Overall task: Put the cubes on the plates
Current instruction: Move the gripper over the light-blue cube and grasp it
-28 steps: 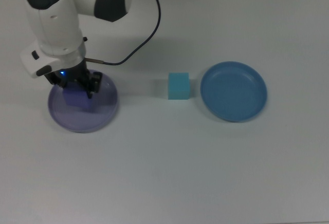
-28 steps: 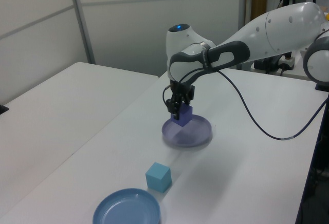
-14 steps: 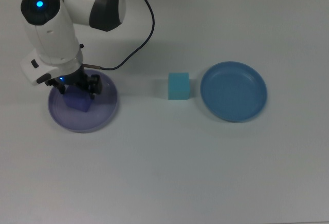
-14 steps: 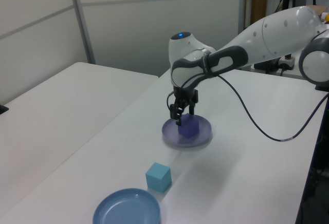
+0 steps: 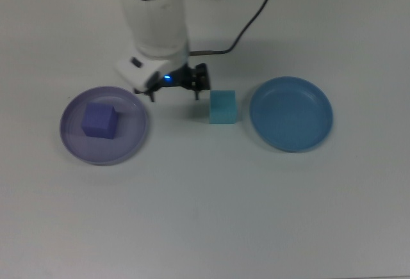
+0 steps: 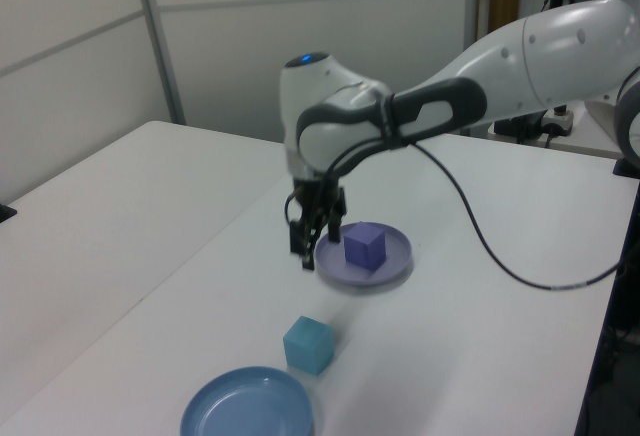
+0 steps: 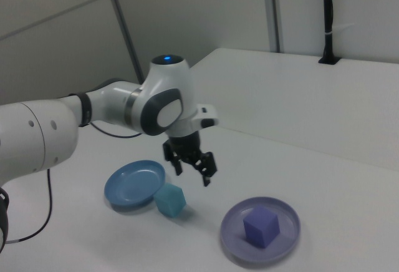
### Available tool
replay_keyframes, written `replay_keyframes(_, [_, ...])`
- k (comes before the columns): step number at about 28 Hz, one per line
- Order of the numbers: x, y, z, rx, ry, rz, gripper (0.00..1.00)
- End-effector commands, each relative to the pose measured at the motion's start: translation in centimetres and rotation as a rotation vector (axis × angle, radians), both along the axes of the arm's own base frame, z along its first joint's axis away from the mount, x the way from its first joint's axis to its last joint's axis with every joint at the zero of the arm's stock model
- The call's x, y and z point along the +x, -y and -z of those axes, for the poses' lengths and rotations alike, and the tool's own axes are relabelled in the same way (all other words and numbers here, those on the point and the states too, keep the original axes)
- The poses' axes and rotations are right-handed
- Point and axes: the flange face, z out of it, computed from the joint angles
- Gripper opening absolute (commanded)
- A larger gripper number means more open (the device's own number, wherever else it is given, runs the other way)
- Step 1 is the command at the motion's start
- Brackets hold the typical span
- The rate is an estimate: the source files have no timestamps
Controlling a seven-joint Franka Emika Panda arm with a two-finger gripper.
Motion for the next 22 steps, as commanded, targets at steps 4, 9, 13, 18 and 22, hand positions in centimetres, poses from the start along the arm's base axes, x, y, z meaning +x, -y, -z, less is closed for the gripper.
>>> replay_keyframes(4, [-1.4,-6.3,3.0,0.003,-0.037,-0.095,1.00])
replay_keyframes(9, [-1.5,-7.8,5.1,-0.015,-0.055,-0.087,1.00])
replay_keyframes(13, [-1.8,-8.8,6.5,-0.053,-0.049,-0.094,1.00])
replay_keyframes(18, [-2.4,-9.1,8.2,-0.069,-0.039,-0.109,1.00])
replay_keyframes(22, [-2.7,-9.8,8.6,-0.068,-0.035,-0.116,0.98])
